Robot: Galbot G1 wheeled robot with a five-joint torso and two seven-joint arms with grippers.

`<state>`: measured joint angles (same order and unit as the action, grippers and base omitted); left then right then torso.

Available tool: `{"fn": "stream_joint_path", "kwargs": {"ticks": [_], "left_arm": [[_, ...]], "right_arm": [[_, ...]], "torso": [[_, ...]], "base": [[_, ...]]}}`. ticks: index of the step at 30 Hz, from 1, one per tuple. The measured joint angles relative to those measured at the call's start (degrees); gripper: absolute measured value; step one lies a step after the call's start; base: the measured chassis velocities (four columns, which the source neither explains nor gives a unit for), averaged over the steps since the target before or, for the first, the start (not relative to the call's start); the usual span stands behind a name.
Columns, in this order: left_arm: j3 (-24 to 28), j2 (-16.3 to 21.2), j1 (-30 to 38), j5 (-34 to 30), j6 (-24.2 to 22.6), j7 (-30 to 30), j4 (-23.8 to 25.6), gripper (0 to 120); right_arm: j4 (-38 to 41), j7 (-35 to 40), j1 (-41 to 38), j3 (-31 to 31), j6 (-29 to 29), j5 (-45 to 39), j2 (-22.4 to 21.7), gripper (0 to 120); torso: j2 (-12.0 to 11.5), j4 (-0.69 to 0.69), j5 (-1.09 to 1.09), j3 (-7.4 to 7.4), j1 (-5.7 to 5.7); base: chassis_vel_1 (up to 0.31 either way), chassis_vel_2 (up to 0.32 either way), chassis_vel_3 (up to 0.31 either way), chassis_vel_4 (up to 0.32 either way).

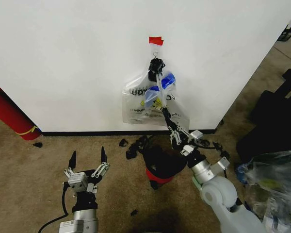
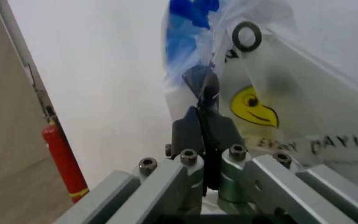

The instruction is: Pick up the garbage bag from the wall and place it over the trash bin.

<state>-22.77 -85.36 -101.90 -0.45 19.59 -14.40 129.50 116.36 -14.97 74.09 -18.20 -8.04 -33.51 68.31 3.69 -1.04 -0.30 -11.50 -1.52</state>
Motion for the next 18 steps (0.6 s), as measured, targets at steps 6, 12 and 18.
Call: {"fn": "stream_joint_path", "kwargs": {"ticks": [6,12,18], "left_arm": [[0.1,0.8,0.4,-0.6,-0.5,0.0,0.3,100],[0.5,1.4,0.0,-0.6,-0.5,0.1,1.0,100],[0.7,1.9,-0.2,-0.6,-0.3,0.1,1.5,100]], "right_arm": [[0.9,-1.7,3.9,-2.5,-2.6,3.1,-0.2,0],[2.2,-4.5,8.7,-5.6,-5.5,5.0,0.2,0],[2.4,-6.0,11.9,-7.2,-8.6,7.0,1.1,0]], "torso": [[0.0,0.00,0.00,0.00,0.00],[0.0,0.00,-0.01,0.00,0.00],[0.0,0.00,0.00,0.00,0.00]], "base": [[0.000,0.000,0.000,0.000],[0.000,0.000,0.000,0.000],[0.000,0.000,0.000,0.000]]}}
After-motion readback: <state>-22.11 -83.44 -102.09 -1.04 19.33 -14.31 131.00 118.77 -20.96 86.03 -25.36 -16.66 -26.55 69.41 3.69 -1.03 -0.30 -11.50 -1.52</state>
